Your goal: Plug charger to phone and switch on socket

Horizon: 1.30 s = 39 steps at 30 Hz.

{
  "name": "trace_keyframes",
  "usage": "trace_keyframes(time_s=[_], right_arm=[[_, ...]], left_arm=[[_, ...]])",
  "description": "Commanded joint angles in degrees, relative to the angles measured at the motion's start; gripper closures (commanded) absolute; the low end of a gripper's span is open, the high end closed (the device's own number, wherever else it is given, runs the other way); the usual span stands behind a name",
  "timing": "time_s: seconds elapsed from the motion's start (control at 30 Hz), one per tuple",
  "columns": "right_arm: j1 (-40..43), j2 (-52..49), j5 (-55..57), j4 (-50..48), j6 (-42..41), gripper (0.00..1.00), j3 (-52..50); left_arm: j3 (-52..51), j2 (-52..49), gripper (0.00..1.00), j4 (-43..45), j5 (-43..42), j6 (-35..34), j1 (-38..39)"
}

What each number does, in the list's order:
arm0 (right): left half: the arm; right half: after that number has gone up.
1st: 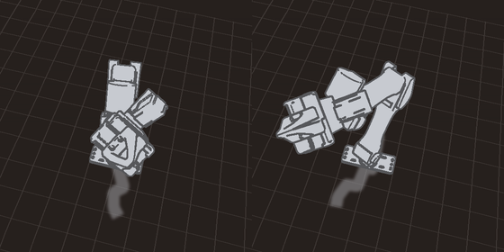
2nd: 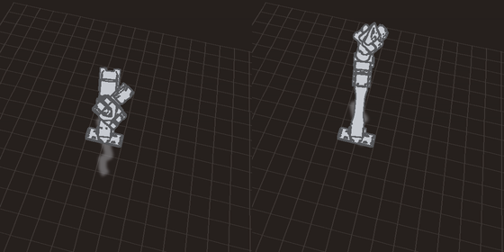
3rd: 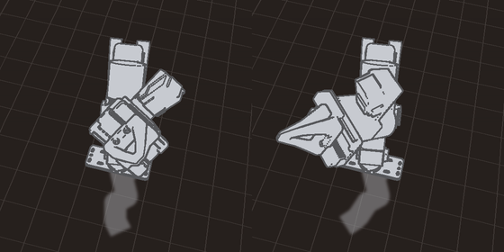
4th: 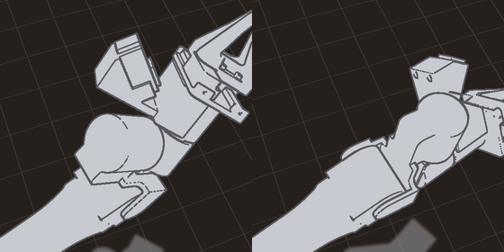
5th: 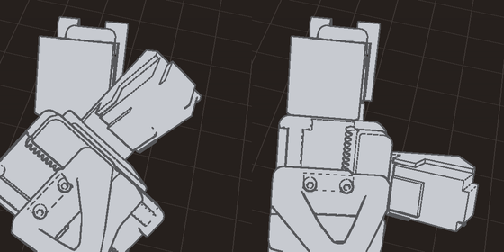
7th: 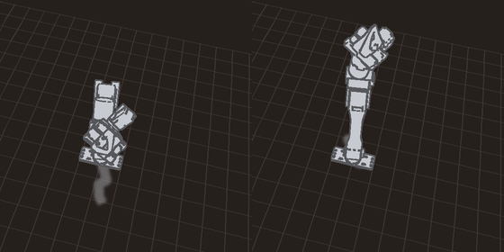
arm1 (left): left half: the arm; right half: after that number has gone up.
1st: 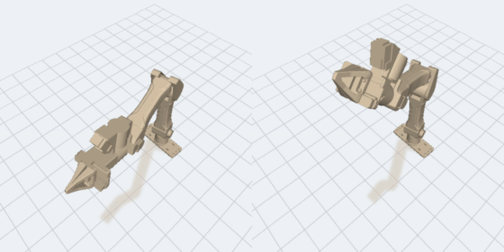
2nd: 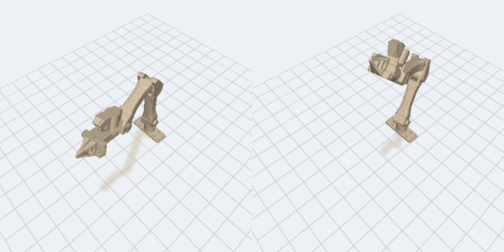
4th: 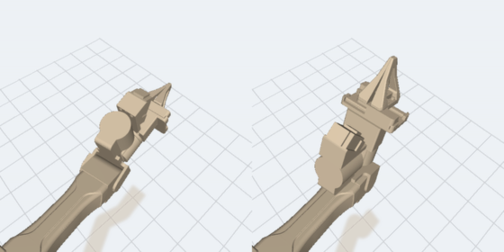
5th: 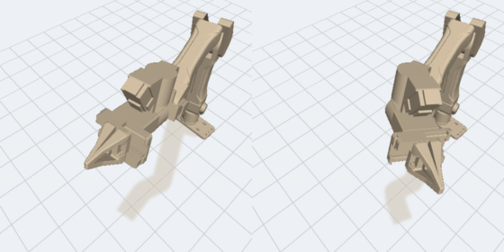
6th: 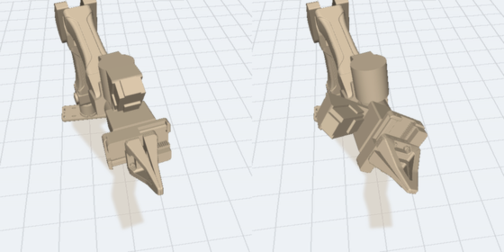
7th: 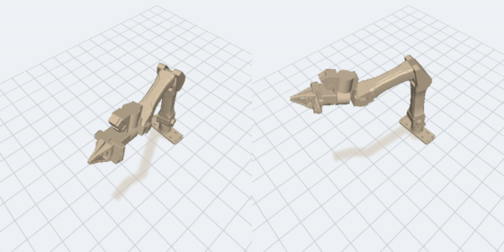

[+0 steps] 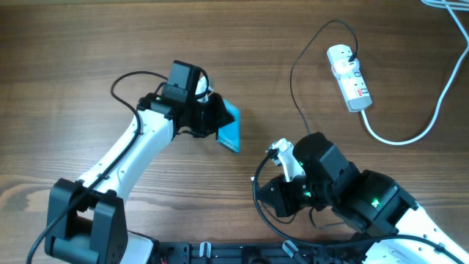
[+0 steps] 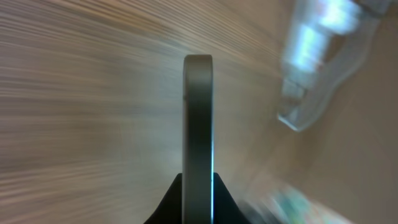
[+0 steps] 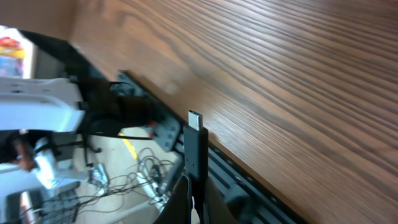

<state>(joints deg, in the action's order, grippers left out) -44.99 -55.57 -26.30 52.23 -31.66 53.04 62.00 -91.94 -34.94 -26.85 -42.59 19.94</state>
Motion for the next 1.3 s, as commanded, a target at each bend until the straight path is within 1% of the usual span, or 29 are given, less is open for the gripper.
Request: trace_keyframes(time_s=[0.0,0.07,0.2,0.23,0.4,0.47,0.5,0.53,0.57,0.7,0.73,0.8,0.87,0.93,0.97,1.0,1.13,1.27], right_arm=[[0.2,-0.1,6.9,2.1,-0.4,0.96,0.9],[0.2,-0.1,8.0,2.9,-0.5,0.96,0.9],[0.2,-0.1,8.5,3.1,-0.5,0.96,0.9],[0.2,-0.1,8.5,3.1,-0.4,0.96,0.9],[0.2,-0.1,9.1,3.6,-0.2,0.96,0.9],[0.2,-0.1,10.1,4.2,-0.2,0.96,0.9],[0.2,-0.1,10.2,4.4,-0.2,0.96,0.9],[0.2,-0.1,10.2,4.5,-0.2,0.95,0.9],[0.2,-0.1,10.2,4.5,-0.2,0.96,0.9],[0.2,-0.1,10.2,4.5,-0.2,0.96,0.9],[0.2,-0.1,10.2,4.5,-0.2,0.96,0.9],[0.2,-0.1,10.2,4.5,-0.3,0.95,0.9],[0.2,-0.1,10.2,4.4,-0.3,0.96,0.9],[0.2,-0.1,10.2,4.5,-0.3,0.96,0.9],[0.2,-0.1,10.2,4.5,-0.2,0.96,0.9],[0.2,-0.1,10.2,4.5,-0.3,0.96,0.9],[0.2,-0.1,10.2,4.5,-0.2,0.96,0.9],[0.2,-0.1,10.2,4.4,-0.2,0.96,0.9]], left_arm=[[-0.1,-0.9,0.96,-3.8,26.4,-0.5,3.5],[-0.1,-2.0,0.96,-5.4,32.1,-0.5,5.6],[-0.1,-4.9,0.96,-5.6,39.5,-0.5,9.3],[-0.1,-5.9,0.96,-5.6,40.5,-0.5,10.3],[-0.1,-10.7,0.96,-6.1,40.6,-0.5,13.6],[-0.1,-11.9,0.96,-7.4,39.2,-0.6,14.3],[-0.1,-12.0,0.92,-7.9,38.6,-0.5,14.3],[-0.1,-12.1,0.85,-8.5,38.4,-0.6,14.3],[-0.1,-12.1,0.81,-9.1,38.2,-0.6,14.3],[-0.1,-12.1,0.8,-9.7,36.3,-0.6,14.3],[-0.1,-12.1,0.82,-9.7,36.0,-0.6,14.3],[-0.2,-12.1,0.83,-9.7,35.6,-0.9,14.3],[-0.2,-12.1,0.78,-9.8,35.4,-1.2,14.3],[-0.2,-12.1,0.74,-9.9,35.3,-1.2,14.3],[-0.2,-12.1,0.7,-9.9,35.1,-1.2,14.3],[-0.2,-12.1,0.69,-9.9,34.7,-1.2,14.3],[-0.2,-12.1,0.73,-10.1,29.8,-1.2,13.0],[-0.2,-12.1,0.72,-10.4,23.1,-1.2,10.4]])
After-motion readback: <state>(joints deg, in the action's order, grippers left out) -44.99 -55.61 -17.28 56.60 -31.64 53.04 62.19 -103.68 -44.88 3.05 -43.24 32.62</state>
